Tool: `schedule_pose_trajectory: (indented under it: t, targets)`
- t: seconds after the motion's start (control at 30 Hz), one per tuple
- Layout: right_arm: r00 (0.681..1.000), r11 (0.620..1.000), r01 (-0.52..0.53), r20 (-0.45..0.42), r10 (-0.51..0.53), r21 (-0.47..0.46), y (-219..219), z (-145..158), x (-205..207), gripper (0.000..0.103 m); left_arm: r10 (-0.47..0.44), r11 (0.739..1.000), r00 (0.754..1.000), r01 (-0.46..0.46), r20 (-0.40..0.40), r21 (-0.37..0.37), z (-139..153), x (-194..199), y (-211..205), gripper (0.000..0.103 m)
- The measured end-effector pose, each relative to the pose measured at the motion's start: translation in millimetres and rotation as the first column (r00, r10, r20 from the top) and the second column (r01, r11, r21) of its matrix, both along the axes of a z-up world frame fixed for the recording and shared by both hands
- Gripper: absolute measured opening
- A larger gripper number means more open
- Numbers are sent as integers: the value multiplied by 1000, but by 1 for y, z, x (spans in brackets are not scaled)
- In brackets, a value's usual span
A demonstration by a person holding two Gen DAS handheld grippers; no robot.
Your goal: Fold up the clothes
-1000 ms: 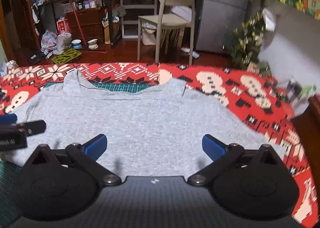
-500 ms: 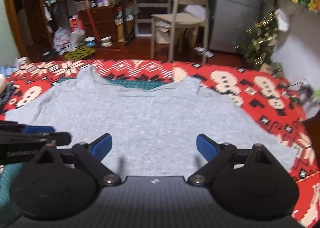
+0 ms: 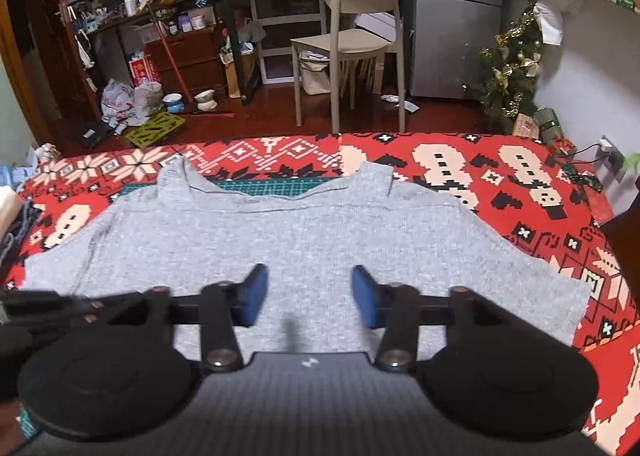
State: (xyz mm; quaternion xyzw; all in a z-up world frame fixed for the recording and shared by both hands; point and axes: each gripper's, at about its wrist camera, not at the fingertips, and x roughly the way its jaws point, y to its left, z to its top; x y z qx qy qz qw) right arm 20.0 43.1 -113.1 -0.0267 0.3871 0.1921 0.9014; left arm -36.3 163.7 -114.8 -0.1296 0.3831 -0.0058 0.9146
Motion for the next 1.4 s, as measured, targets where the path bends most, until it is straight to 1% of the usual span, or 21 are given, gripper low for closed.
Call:
schedule_pose_trajectory:
  t: [0.03, 0.07, 0.13, 0.23, 0.3, 0.37, 0.43, 0.57, 0.67, 0.7, 0.83, 0.87, 0.9, 1.0, 1.03, 1.1, 1.13, 1.17, 1.2, 1.3, 1.4]
  targets:
    - [1000, 1000, -5, -22, 5, 1, 1, -2, 1, 32, -7, 1000, 1000, 7, 7, -6, 0, -1, -1, 0]
    - [999, 1000, -11, -45, 11, 3, 3, -5, 2, 28, -18, 1000, 1000, 19, 12, -16, 0, -1, 0, 0]
    - [996, 1000, -21, -89, 22, 6, 5, -10, 3, 15, -44, 997, 999, 44, -1, -56, -1, 2, 2, 0]
    - [987, 999, -37, -155, 38, 12, 9, -17, 6, 5, -61, 991, 997, 55, -47, -122, -8, 6, 6, 0]
    - [979, 999, -47, -199, 49, 16, 12, -22, 8, 3, -61, 987, 994, 47, -87, -156, -15, 10, 10, 0]
    - [968, 998, -57, -243, 60, 21, 14, -27, 10, 3, -60, 983, 989, 36, -133, -179, -21, 13, 13, 0]
    - [956, 997, -67, -285, 71, 26, 17, -32, 11, 3, -62, 980, 974, 17, -219, -201, -29, 18, 17, 0]
    - [931, 995, -75, -352, 93, 66, 12, -34, 10, 4, -66, 963, 965, -6, -255, -271, -33, 15, 29, 0]
    - [917, 992, -67, -386, 104, 110, 5, -34, 9, 4, -54, 947, 964, -33, -261, -320, -34, 12, 37, 0]
    - [913, 990, -59, -394, 106, 129, 2, -34, 9, 4, -50, 937, 965, -44, -259, -346, -34, 10, 41, 0]
    - [896, 964, -7, -427, 124, 266, 0, -28, 16, 4, -39, 859, 975, -80, -220, -506, -27, 4, 54, 0]
    - [892, 955, 8, -435, 127, 296, 0, -28, 17, 4, -35, 848, 978, -80, -206, -523, -25, 3, 55, 0]
    - [888, 956, 14, -443, 122, 292, 1, -29, 18, 4, -33, 842, 978, -82, -204, -533, -25, 4, 54, 0]
    - [879, 959, 32, -465, 107, 281, 4, -34, 20, 4, -49, 822, 970, -97, -239, -562, -35, 7, 50, 0]
    - [875, 960, 38, -473, 102, 277, 5, -36, 21, 4, -53, 819, 966, -102, -251, -565, -38, 9, 49, 0]
    - [868, 962, 50, -488, 91, 269, 7, -40, 23, 4, -50, 827, 962, -111, -269, -552, -42, 10, 46, 0]
    - [863, 962, 59, -499, 85, 266, 6, -42, 24, 4, -44, 836, 960, -117, -278, -536, -43, 10, 44, 0]
    - [856, 962, 69, -510, 78, 264, 5, -46, 25, 4, -30, 853, 959, -123, -283, -508, -43, 10, 43, 0]
    - [850, 959, 80, -522, 77, 272, 3, -49, 26, 4, -26, 856, 959, -125, -283, -501, -44, 11, 42, 0]
    - [828, 949, 113, -555, 73, 294, -2, -57, 29, 4, -35, 834, 954, -135, -297, -535, -49, 12, 45, 0]
    - [817, 938, 128, -570, 85, 323, -4, -59, 31, 5, -32, 824, 947, -156, -320, -545, -55, 14, 46, 0]
